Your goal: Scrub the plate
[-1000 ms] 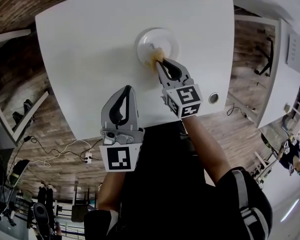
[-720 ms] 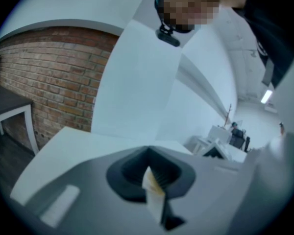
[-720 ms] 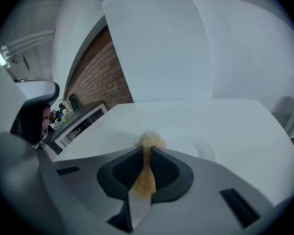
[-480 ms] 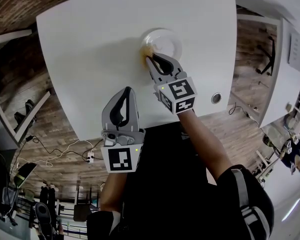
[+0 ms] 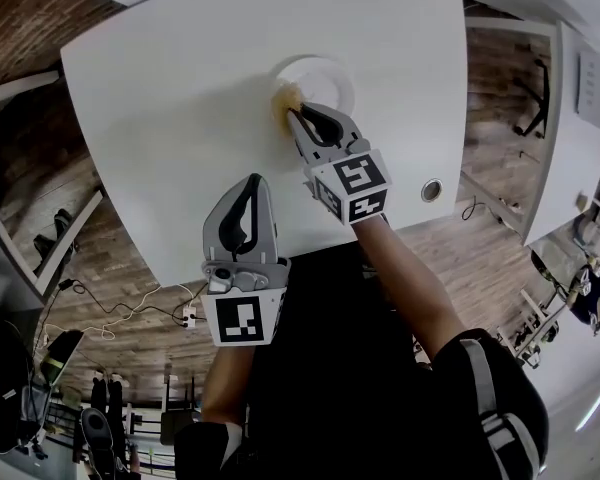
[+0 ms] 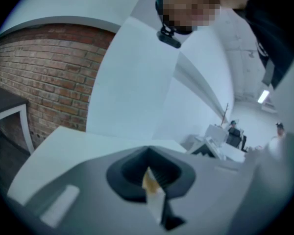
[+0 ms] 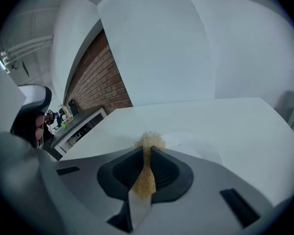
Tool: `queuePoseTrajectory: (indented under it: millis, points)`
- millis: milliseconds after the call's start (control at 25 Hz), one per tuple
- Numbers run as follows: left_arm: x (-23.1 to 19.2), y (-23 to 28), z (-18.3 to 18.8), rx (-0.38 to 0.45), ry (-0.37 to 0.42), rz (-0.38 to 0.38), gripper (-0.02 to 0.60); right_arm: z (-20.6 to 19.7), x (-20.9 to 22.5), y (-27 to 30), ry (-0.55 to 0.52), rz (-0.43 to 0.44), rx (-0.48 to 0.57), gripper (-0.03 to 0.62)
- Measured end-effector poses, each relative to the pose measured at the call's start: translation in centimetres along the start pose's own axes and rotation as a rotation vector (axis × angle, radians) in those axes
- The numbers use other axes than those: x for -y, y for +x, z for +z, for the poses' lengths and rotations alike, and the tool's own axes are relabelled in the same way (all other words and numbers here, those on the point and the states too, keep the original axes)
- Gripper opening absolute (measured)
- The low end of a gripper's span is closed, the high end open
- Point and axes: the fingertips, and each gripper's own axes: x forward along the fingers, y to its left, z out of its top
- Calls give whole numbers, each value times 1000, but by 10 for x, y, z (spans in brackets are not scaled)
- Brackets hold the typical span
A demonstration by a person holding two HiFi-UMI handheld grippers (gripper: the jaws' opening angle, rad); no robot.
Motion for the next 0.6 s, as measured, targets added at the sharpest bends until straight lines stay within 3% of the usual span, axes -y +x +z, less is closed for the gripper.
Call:
queuePoseTrajectory:
  millis: [600]
  points:
    - [38, 23, -5, -33, 39, -105, 1, -38, 68, -66, 86, -147, -14, 41]
